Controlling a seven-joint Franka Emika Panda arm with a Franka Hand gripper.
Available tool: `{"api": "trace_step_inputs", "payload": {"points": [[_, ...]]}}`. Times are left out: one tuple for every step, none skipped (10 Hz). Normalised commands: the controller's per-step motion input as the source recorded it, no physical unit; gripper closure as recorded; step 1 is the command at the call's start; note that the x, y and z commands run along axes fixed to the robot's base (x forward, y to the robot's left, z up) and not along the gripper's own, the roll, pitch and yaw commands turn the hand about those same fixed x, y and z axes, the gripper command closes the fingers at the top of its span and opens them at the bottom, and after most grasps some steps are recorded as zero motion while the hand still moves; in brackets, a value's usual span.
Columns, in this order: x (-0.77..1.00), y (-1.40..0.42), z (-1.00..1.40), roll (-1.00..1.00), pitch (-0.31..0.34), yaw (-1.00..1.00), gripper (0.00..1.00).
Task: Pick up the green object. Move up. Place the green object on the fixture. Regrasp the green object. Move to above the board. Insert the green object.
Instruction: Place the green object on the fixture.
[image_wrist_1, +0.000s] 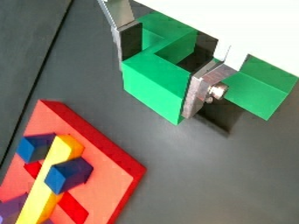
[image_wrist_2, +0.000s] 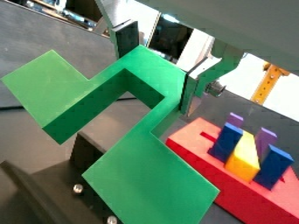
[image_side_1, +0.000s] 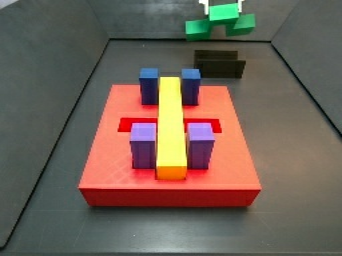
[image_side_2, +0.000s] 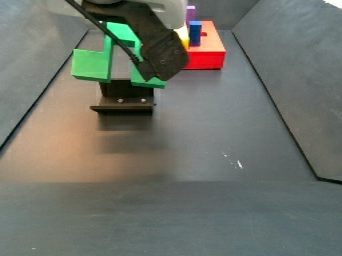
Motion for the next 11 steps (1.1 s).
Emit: {"api": "trace_step_inputs", "payload": {"points": [[0.23, -0.30, -0.16, 0.00, 0.000, -0.07, 1.00], [0.23, -0.32, -0.24, 0.00, 0.000, -0.08, 1.00], [0.23, -0.30, -0.29, 0.00, 0.000, -0.05, 1.00], [0.13, -0.20, -0.29, 0.00, 0.000, 0.00, 1.00], [0.00, -0.03, -0.28, 0.01, 0.000, 0.11, 1.00], [0.00, 0.00, -0.27, 0.09, 0.000, 0.16, 1.00], [0.00, -0.01, -0.28, 0.15, 0.000, 0.16, 1.00], [0.01, -0.05, -0.34, 0.21, 0.000, 0.14, 1.00], [0.05, -0.08, -0.38, 0.23, 0.000, 0.14, 1.00], [0.07, -0.10, -0.37, 0.22, 0.000, 0.13, 1.00], [0.15, -0.15, -0.35, 0.23, 0.000, 0.09, 1.00]]}}
